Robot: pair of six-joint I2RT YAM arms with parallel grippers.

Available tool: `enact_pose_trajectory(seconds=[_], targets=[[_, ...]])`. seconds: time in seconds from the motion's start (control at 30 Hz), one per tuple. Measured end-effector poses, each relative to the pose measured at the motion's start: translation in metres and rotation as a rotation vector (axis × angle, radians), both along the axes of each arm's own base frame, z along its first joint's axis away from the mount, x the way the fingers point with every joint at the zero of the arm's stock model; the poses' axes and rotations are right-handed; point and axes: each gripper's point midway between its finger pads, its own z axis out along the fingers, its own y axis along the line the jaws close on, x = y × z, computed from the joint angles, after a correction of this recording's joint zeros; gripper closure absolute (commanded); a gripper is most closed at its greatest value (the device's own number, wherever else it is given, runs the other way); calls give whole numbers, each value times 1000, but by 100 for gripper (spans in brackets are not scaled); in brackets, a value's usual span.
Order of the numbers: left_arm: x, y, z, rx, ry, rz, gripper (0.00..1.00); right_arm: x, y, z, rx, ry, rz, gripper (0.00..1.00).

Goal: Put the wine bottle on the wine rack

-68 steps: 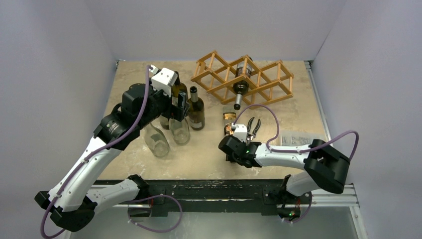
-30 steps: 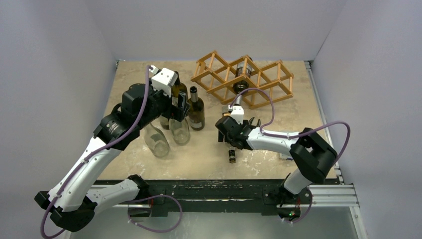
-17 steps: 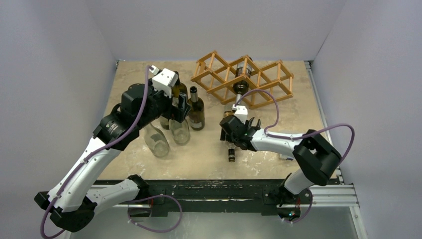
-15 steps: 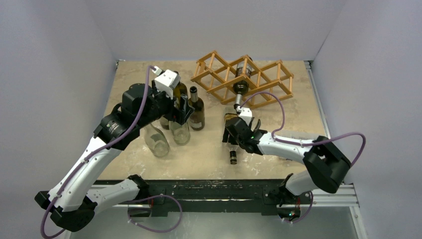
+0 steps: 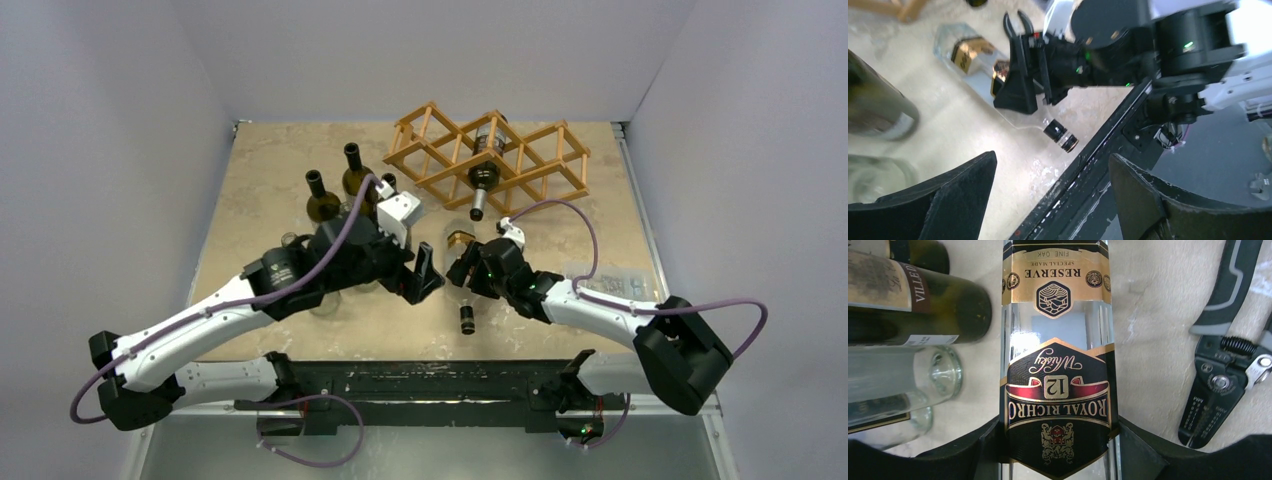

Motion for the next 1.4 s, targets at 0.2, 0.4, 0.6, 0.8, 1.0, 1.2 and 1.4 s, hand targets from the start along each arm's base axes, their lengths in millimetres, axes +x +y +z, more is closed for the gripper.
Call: enact_pose_trajectory(seconds=[0.2, 0.4, 0.6, 0.8, 1.0, 1.2, 1.4], targets=[[-12, -24, -79, 60, 83, 65, 15, -6, 7, 10, 114, 25, -25, 100], [4, -38, -112, 85, 111, 164, 15, -17, 1, 10, 197, 4, -42, 100], [10, -55, -136, 89, 147, 190, 16, -20, -5, 18, 256, -53, -51, 100], [9, -61, -171, 162, 187, 191, 21, -16, -1, 27, 290, -85, -48, 100], [8, -69, -168, 129, 194, 173, 30, -16, -1, 29, 318, -82, -67, 100], [9, -74, -169, 92, 198, 174, 44, -13, -11, 36, 328, -112, -121, 100], [9, -83, -162, 42, 191, 160, 58, -12, -26, 43, 355, -131, -210, 100]])
